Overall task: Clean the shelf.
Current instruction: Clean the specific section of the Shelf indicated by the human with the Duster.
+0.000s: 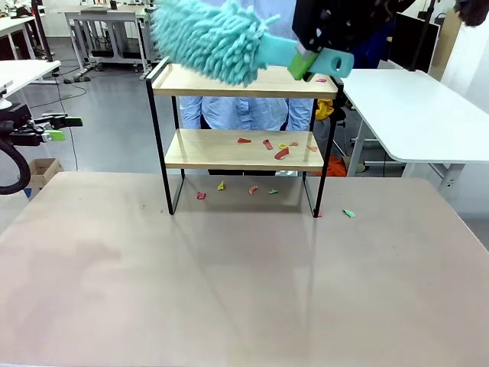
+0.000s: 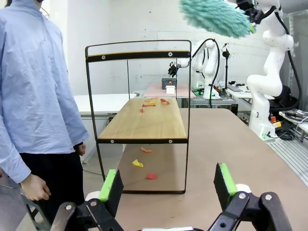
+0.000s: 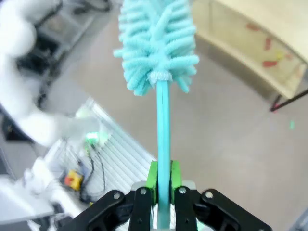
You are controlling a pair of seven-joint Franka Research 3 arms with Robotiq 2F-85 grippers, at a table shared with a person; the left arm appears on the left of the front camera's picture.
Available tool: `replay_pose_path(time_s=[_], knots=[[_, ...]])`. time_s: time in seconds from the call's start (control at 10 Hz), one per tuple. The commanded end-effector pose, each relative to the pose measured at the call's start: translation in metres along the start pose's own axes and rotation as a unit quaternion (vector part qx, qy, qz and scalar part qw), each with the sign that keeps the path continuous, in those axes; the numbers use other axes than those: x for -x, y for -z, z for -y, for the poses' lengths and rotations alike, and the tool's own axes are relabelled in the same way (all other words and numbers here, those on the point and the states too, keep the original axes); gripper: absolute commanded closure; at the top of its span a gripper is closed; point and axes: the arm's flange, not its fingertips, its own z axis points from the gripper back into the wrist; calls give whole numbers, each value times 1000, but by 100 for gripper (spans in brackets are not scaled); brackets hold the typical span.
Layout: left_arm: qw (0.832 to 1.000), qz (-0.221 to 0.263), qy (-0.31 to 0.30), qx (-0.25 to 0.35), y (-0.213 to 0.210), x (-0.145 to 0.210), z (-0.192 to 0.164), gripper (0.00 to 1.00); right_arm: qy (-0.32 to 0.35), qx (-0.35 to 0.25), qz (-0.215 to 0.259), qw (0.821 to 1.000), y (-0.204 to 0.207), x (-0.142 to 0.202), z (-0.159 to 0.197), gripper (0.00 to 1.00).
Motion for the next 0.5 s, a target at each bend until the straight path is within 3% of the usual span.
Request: replay_pose_path(time_s=[0.0, 0.3, 0.4], knots=[[1000, 1, 4, 0, 0, -3, 2, 0, -91, -33, -46, 994, 8, 18, 11, 87], [1000, 1, 4, 0, 0, -3, 2, 0, -160, -42, -113, 980, 36, 41, 17, 87], [1000, 1, 4, 0, 0, -3, 2, 0, -153, -58, -133, 978, 47, 49, 24, 87]])
